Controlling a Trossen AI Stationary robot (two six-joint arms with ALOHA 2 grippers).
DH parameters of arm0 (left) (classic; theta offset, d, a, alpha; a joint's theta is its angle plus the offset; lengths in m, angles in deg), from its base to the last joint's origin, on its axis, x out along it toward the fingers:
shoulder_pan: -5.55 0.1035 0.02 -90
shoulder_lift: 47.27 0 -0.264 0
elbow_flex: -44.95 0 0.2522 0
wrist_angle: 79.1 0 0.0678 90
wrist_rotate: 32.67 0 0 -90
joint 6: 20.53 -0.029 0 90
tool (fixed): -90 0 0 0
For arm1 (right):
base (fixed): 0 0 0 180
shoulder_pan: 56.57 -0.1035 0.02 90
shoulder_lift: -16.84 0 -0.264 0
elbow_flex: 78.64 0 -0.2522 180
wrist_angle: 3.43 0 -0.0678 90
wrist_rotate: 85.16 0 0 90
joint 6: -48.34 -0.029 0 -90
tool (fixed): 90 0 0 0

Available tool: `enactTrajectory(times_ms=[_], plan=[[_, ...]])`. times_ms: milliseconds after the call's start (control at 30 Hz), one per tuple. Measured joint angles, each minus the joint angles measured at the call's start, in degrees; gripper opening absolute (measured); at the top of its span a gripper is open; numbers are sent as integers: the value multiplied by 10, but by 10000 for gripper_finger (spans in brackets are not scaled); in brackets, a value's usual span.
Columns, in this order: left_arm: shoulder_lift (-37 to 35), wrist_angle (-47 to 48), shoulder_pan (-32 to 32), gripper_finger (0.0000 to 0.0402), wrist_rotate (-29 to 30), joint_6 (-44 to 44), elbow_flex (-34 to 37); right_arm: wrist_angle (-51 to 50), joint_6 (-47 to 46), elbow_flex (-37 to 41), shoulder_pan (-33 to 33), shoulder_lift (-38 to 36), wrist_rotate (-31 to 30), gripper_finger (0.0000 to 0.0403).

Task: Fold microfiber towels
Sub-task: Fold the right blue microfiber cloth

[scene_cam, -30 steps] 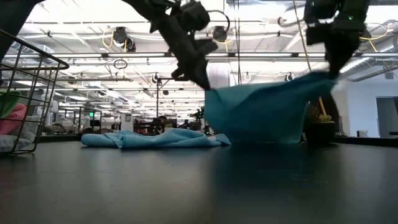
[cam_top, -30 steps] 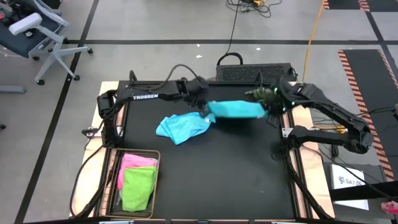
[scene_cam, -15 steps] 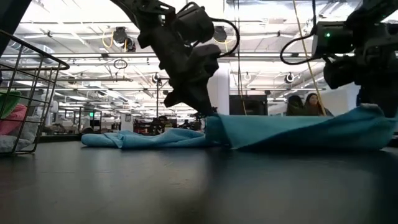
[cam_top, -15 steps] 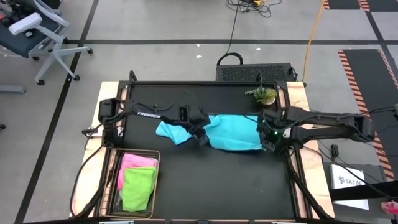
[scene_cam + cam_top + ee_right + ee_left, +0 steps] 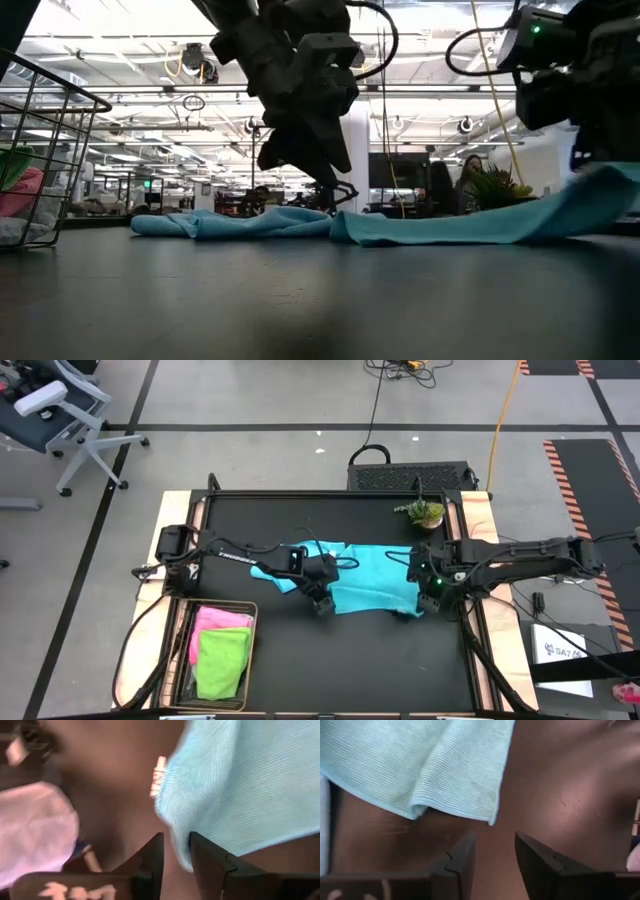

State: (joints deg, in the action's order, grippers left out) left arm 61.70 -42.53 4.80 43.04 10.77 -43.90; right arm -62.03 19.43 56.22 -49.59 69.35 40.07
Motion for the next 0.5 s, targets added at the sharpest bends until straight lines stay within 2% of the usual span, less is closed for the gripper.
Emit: enactTrajectory(times_ms=[100,267,400,500], plan=[[0,-6,-7,157,11,3,0,0,-20,0,-26,0,26,89],[0,-61,-9,162,42,3,0,15,-40,0,-56,0,22,79],[2,-74,-9,146,63,-18,0,43,-58,0,-56,0,-7,69],[5,-64,-15,117,64,-38,0,68,-58,0,-56,0,-36,47]])
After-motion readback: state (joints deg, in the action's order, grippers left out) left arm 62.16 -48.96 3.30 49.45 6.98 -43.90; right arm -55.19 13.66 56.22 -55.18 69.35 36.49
